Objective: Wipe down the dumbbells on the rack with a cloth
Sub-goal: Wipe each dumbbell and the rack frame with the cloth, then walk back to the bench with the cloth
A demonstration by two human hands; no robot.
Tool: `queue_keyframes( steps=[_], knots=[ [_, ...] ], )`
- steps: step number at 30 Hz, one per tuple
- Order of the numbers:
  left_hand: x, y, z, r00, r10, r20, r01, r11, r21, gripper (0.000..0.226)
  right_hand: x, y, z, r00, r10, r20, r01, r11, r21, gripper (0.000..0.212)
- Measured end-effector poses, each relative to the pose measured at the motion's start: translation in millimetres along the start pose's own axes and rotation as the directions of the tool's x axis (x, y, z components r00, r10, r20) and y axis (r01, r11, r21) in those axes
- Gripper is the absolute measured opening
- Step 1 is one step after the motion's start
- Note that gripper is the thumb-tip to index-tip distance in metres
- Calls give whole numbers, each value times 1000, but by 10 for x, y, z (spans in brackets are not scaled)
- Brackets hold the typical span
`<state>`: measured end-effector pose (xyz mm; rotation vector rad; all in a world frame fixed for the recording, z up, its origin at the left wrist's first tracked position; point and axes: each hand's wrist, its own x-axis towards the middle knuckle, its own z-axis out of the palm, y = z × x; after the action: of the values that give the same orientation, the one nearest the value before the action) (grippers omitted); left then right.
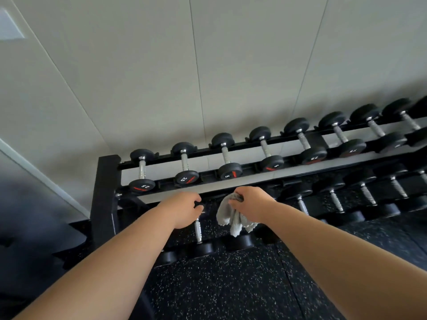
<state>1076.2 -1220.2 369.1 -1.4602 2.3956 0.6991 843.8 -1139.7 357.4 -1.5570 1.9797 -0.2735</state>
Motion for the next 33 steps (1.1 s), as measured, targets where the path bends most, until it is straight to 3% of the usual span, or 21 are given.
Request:
queue_keyframes(
  steps=[7,19,23,33],
  knots=[
    [679,911,-5,998,55,4,-55,998,19,46,65,873,-602,993,96,-73,-94,995,40,28],
    [1952,2489,-7,934,327,145,-339,938,69,47,94,2125,-1184,910,394,-129,-371,913,171,27],
    [2434,3015,-53,891,407,202,-434,894,110,46,77,2483,-1415,848,503,-167,-467,858,214,28],
    [2970,4377,278,694,614,376,-705,686,180,42,-418,3218,-1649,620,749,-234,-662,659,358,27]
  ],
)
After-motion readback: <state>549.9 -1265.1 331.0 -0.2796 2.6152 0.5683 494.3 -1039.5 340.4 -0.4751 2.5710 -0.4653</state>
